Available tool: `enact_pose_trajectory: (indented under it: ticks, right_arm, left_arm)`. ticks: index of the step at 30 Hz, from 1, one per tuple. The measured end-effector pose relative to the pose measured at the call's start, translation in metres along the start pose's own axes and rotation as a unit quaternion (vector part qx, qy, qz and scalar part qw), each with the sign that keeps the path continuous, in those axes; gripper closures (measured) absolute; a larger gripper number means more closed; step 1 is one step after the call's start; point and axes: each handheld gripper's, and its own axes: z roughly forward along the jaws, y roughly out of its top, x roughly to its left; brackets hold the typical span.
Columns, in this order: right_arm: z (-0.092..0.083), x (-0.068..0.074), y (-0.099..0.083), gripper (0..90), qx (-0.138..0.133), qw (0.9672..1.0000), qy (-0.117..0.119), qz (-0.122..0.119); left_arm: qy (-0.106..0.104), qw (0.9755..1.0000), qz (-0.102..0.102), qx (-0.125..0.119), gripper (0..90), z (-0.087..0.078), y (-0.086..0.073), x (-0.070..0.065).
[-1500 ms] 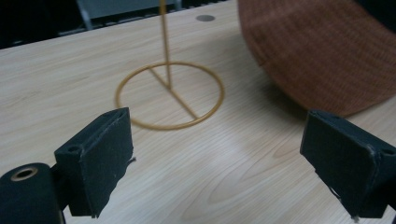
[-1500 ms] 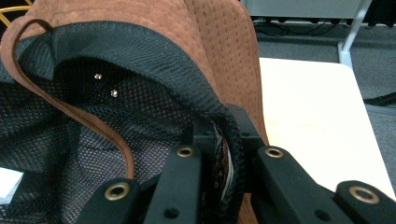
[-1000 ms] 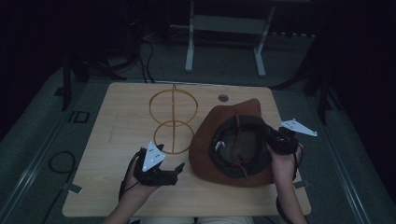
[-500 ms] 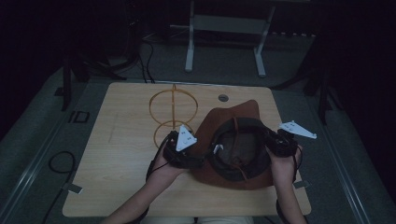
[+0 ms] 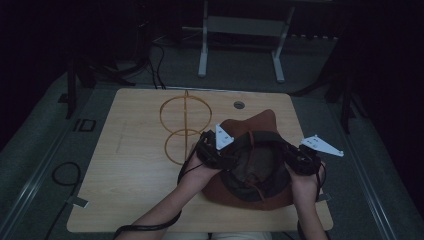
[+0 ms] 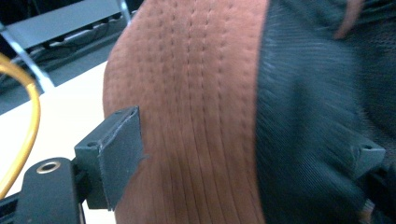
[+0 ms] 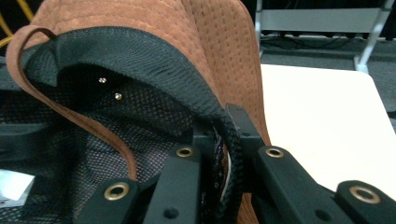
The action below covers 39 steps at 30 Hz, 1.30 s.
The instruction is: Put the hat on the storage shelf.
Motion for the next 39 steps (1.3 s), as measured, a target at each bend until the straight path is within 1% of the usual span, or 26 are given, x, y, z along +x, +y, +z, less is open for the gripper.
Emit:
enact_pose_trajectory:
  ticks: [1, 2, 3, 4, 5, 7, 8, 9, 11, 12, 13, 14, 18, 22, 24, 25, 26, 28, 29, 31, 33, 34, 35, 37, 38, 39]
  right_arm:
    - [-0.003, 0.002, -0.001, 84.0, 0.000, 1.0000, 0.001, -0.003]
    - [-0.005, 0.002, -0.001, 84.0, 0.000, 1.0000, 0.003, -0.003]
    - [-0.009, 0.004, -0.001, 84.0, -0.001, 1.0000, 0.002, -0.008]
    - [-0.009, 0.004, -0.001, 84.0, -0.001, 1.0000, 0.002, -0.008]
    - [-0.012, 0.004, -0.001, 84.0, -0.003, 1.0000, 0.004, -0.008]
    - [-0.015, 0.005, -0.001, 84.0, -0.002, 1.0000, 0.006, -0.005]
    - [-0.015, 0.005, -0.001, 84.0, -0.002, 1.0000, 0.006, -0.005]
    - [-0.015, 0.005, -0.001, 83.9, 0.001, 1.0000, 0.007, -0.005]
    - [-0.015, 0.005, -0.003, 83.7, 0.005, 0.9999, 0.009, -0.002]
    - [-0.015, 0.006, -0.004, 83.6, 0.007, 0.9999, 0.011, -0.002]
    - [-0.015, 0.007, -0.005, 83.5, 0.009, 0.9999, 0.009, -0.003]
    - [-0.016, 0.010, -0.007, 83.3, 0.010, 0.9999, 0.003, -0.011]
    - [-0.017, 0.011, -0.009, 83.2, 0.011, 0.9998, 0.002, -0.015]
    - [-0.021, 0.013, -0.010, 82.0, 0.010, 0.9997, -0.002, -0.020]
    - [-0.026, 0.015, -0.011, 78.4, 0.008, 0.9997, 0.000, -0.023]
    - [-0.026, 0.015, -0.011, 78.4, 0.008, 0.9997, 0.000, -0.023]
    - [-0.027, 0.015, -0.012, 75.2, 0.008, 0.9997, 0.001, -0.024]
    - [-0.031, 0.014, -0.013, 69.8, 0.010, 0.9997, 0.006, -0.022]
    - [-0.033, 0.012, -0.014, 65.3, 0.011, 0.9997, 0.012, -0.021]
    - [-0.037, 0.009, -0.015, 59.6, 0.014, 0.9993, 0.034, -0.009]
    - [-0.042, 0.010, -0.016, 55.3, 0.018, 0.9985, 0.046, -0.023]
    - [-0.046, 0.011, -0.015, 53.3, 0.018, 0.9981, 0.049, -0.032]
    - [-0.050, 0.011, -0.015, 52.0, 0.015, 0.9978, 0.054, -0.034]
    - [-0.059, 0.009, -0.015, 50.3, 0.016, 0.9967, 0.070, -0.037]
    - [-0.063, 0.008, -0.014, 49.7, 0.016, 0.9960, 0.078, -0.041]
    - [-0.069, 0.005, -0.014, 48.9, 0.016, 0.9948, 0.087, -0.049]
  left_arm:
    - [0.003, 1.0000, 0.002, 0.005, 24.2, 0.002, 0.001, -0.001]
    - [0.008, 0.9999, 0.005, 0.008, 28.4, 0.004, 0.002, -0.001]
    - [0.010, 0.9998, 0.006, 0.013, 42.8, 0.007, 0.003, 0.000]
    - [0.006, 0.9997, 0.007, 0.021, 42.8, 0.010, 0.004, 0.000]
    - [0.002, 0.9996, 0.014, 0.026, 48.5, 0.012, 0.004, 0.000]
    - [0.001, 0.9995, 0.013, 0.029, 63.5, 0.016, 0.005, 0.001]
    - [-0.002, 0.9995, 0.011, 0.031, 63.5, 0.018, 0.006, 0.002]
    - [0.003, 0.9995, 0.010, 0.029, 68.0, 0.019, 0.006, 0.003]
    - [0.004, 0.9995, 0.015, 0.029, 80.4, 0.022, 0.008, 0.002]
    - [0.006, 0.9995, 0.011, 0.028, 84.1, 0.023, 0.008, 0.003]
    - [0.009, 0.9995, 0.012, 0.027, 85.6, 0.024, 0.009, 0.003]
    - [0.012, 0.9996, 0.010, 0.025, 86.0, 0.024, 0.010, 0.004]
    - [0.013, 0.9998, 0.004, 0.016, 86.3, 0.021, 0.013, 0.005]
    - [0.019, 0.9998, 0.009, 0.006, 86.4, 0.018, 0.017, 0.004]
    - [0.019, 0.9998, 0.009, -0.002, 86.5, 0.016, 0.020, 0.005]
    - [0.023, 0.9997, 0.009, -0.007, 86.5, 0.015, 0.021, 0.004]
    - [0.022, 0.9997, 0.008, -0.011, 86.5, 0.013, 0.022, 0.004]
    - [0.022, 0.9995, 0.011, -0.019, 86.6, 0.010, 0.025, 0.005]
    - [0.027, 0.9992, 0.015, -0.025, 86.6, 0.009, 0.026, 0.004]
    - [0.026, 0.9989, 0.012, -0.037, 86.6, 0.004, 0.029, 0.004]
    - [0.024, 0.9983, 0.016, -0.051, 86.5, -0.001, 0.031, 0.003]
    - [0.030, 0.9978, 0.023, -0.054, 86.5, -0.004, 0.031, 0.002]
    - [0.031, 0.9974, 0.029, -0.058, 86.5, -0.007, 0.032, 0.001]
    - [0.031, 0.9971, 0.031, -0.061, 86.5, -0.010, 0.032, 0.001]
    - [0.025, 0.9974, 0.030, -0.060, 86.5, -0.012, 0.031, 0.000]
    - [0.028, 0.9973, 0.030, -0.061, 86.5, -0.013, 0.030, 0.000]
